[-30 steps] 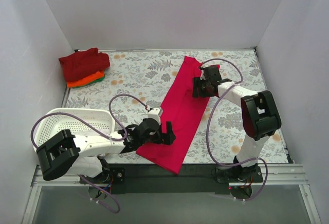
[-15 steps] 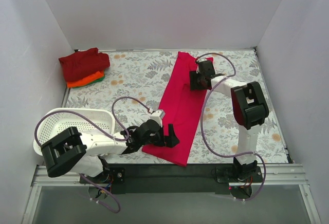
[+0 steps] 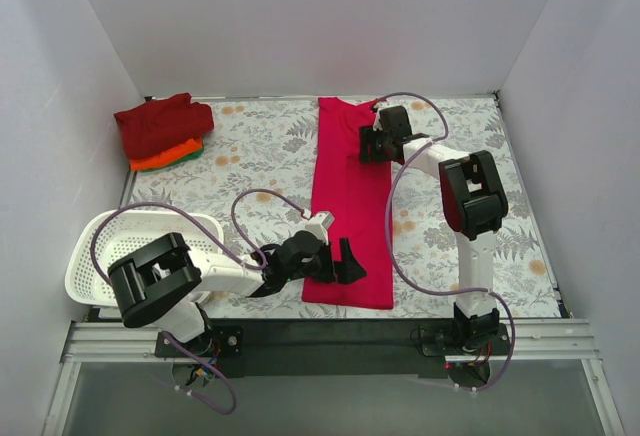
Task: Fold and stack the t-shirts
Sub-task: Fold the tshirt
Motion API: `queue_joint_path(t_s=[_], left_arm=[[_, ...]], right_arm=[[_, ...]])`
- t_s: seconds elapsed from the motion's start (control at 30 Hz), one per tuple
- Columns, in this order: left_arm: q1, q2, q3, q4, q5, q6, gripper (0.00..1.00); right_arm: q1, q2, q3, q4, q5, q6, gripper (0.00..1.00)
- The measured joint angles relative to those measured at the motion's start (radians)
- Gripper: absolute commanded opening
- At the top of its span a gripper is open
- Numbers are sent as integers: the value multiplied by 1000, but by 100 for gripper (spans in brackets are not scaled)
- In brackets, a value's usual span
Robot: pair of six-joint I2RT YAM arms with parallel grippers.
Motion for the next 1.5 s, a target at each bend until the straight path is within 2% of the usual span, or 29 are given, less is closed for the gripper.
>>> queue_joint_path(t_s=[0.3,0.53,0.67,0.77,0.93,1.03,1.23,1.5], left_arm=[[-5,7,10,-2,1,-8,91],[-11,-46,111,-185,-110,100,95],[-11,-104,227,-256,-174,189,95],[-11,-189,248,-266,-206,228,95],[-4,-329,169,-303,-259,228,95],[3,-408,65,-358,-274,206,95],[14,-527,-56,-530,-287,129,94],[16,-489,-87,-578,-258,44,90]], right_arm=[[-4,6,7,4,-43,-12,55],[0,-74,-57,-32,-79,-17,61],[3,-234,-134,-70,-89,-16,62],[8,-435,-226,-61,-86,-4,62],[39,-857,-500,-37,-41,59,62],[87,-1040,-684,-48,-11,100,62],[198,-1224,-922,-203,51,208,62],[406,-1312,-1021,-324,126,381,62]])
